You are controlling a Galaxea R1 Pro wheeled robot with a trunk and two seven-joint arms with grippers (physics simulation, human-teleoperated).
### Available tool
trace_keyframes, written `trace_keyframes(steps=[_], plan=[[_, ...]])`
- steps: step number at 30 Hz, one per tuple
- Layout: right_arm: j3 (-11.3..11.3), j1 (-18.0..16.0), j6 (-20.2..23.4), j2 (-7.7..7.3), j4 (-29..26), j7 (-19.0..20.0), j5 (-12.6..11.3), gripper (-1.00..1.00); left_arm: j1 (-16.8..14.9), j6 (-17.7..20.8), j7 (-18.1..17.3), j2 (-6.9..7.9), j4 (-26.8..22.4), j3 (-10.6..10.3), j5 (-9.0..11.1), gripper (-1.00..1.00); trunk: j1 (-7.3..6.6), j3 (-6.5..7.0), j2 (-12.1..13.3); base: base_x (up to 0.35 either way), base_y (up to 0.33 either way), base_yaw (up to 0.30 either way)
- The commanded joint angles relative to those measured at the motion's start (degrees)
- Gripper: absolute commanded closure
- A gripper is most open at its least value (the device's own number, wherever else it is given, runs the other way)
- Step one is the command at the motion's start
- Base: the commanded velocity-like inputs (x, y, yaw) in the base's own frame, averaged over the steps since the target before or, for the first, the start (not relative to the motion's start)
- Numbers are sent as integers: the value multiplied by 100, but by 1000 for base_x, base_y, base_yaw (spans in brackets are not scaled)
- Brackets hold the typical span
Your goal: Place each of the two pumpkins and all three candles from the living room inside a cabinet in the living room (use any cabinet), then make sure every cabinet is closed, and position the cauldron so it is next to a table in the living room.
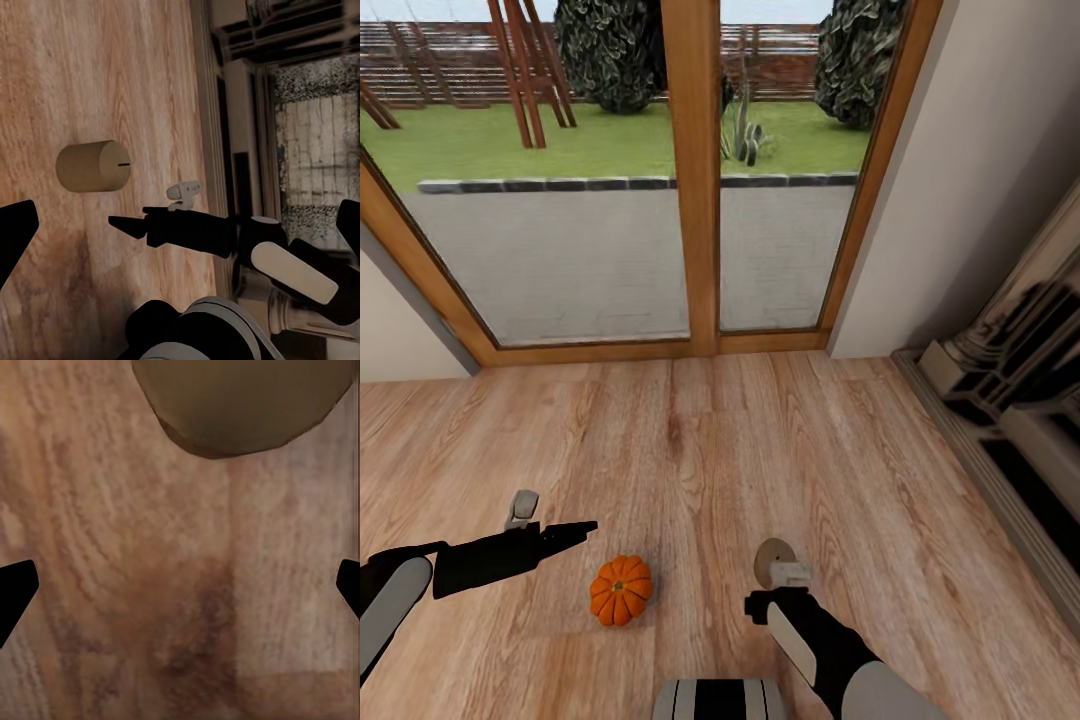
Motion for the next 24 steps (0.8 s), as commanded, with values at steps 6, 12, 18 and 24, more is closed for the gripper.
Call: trace_keyframes(steps=[6, 12, 18, 24], plan=[[-216, -4, -158, -26, -4, -56, -49, -100, -3, 18, -18, 7, 1, 6, -3, -100, -1, -4, -2, 0, 0, 0], [-410, -4, -294, -129, -6, -62, -42, -100, -3, 18, -18, 2, 1, 7, -3, -100, -1, -4, -2, 32, 0, 0], [-434, -4, -348, -145, -3, -63, -41, -100, -3, 18, -18, 3, 1, 6, -3, -100, -1, -4, -2, 130, 0, 0], [-436, -4, -355, -146, -2, -63, -39, -100, -3, 18, -18, 1, 1, 8, -3, -100, -1, -4, -2, 73, 0, 0]])
